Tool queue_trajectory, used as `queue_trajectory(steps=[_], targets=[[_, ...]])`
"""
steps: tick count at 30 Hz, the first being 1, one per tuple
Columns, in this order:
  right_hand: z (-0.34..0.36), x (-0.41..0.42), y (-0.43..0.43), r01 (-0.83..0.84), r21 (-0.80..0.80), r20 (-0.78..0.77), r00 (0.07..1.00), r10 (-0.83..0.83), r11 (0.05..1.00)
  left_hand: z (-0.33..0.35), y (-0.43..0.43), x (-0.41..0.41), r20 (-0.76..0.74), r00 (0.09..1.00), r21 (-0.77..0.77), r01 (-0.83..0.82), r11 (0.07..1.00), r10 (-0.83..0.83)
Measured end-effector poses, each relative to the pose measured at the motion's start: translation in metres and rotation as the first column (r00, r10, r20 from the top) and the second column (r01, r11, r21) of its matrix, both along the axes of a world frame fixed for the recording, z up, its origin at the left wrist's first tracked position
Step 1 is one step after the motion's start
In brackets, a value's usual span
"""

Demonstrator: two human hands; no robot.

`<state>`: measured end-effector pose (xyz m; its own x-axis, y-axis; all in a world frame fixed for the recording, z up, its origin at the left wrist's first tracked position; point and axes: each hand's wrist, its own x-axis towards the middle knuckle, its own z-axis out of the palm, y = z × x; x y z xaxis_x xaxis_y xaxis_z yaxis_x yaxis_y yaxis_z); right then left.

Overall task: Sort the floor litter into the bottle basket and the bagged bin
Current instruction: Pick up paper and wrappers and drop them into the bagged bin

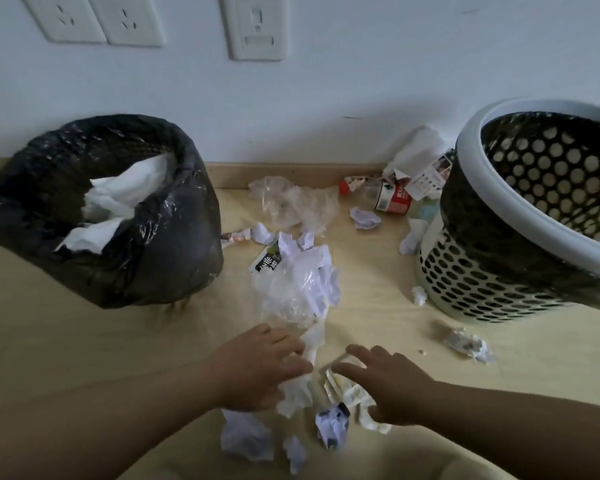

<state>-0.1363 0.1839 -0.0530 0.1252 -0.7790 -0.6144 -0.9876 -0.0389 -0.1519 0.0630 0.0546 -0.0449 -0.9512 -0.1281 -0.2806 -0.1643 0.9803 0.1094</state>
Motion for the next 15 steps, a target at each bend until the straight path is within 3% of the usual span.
queue_trajectory(steps=[3, 5, 7, 11, 15], targets=[[-0.011, 0.008, 0.004, -0.017, -0.018, -0.050, 0.999, 0.016, 1.000, -0.008, 0.007, 0.010, 0.107, 0.983, -0.017, 0.154, 0.988, -0.151], [-0.021, 0.016, 0.002, 0.021, -0.067, -0.066, 0.998, -0.025, 0.998, -0.013, 0.007, 0.010, 0.190, 0.972, 0.018, 0.140, 0.990, -0.141], [-0.027, 0.021, -0.004, 0.057, -0.106, -0.082, 0.994, -0.066, 0.993, -0.016, 0.008, 0.004, 0.217, 0.974, 0.065, 0.057, 0.996, -0.070], [-0.031, 0.020, -0.017, 0.170, -0.091, -0.076, 0.981, -0.177, 0.981, -0.016, 0.011, -0.010, 0.275, 0.954, -0.014, -0.121, 0.993, 0.120], [-0.029, 0.010, -0.028, 0.407, 0.009, 0.137, 0.904, -0.405, 0.913, -0.023, 0.018, -0.023, 0.135, 0.945, 0.058, -0.309, 0.949, 0.299]])
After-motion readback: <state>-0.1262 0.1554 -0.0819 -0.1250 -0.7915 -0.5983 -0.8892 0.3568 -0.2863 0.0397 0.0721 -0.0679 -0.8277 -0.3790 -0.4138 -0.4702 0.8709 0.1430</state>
